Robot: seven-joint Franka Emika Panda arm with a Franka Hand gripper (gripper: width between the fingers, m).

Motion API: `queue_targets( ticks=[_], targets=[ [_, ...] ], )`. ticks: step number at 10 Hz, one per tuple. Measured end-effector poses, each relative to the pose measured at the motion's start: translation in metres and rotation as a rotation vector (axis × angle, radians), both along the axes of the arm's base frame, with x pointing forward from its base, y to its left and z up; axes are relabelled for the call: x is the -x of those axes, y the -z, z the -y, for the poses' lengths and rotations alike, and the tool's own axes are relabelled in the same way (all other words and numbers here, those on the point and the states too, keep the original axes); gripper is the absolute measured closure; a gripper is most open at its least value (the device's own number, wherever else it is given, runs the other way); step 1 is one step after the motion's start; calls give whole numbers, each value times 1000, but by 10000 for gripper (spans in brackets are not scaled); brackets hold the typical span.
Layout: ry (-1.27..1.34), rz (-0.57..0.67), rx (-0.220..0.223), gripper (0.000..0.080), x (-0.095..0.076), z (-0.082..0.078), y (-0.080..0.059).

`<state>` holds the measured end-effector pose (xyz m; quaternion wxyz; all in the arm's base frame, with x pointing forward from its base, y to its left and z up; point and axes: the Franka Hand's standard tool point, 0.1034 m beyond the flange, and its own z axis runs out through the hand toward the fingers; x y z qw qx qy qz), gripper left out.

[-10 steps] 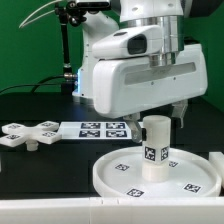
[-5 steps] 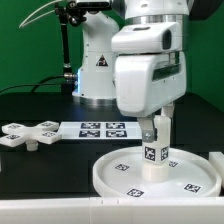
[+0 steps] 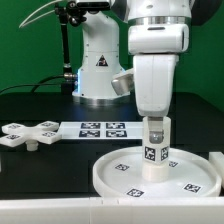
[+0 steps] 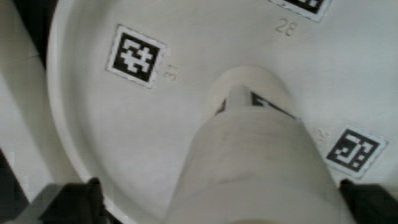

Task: Assemble round table

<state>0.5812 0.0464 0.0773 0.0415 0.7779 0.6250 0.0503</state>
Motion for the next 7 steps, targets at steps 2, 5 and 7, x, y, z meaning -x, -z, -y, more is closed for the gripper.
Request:
queue_targets(
  ticks=[2, 5, 7],
  targets=[
    [-131, 1, 37, 150, 0, 0, 0],
    [-265, 2, 66, 150, -1, 5, 0],
    [-381, -2, 97, 150, -1, 7, 1]
  ],
)
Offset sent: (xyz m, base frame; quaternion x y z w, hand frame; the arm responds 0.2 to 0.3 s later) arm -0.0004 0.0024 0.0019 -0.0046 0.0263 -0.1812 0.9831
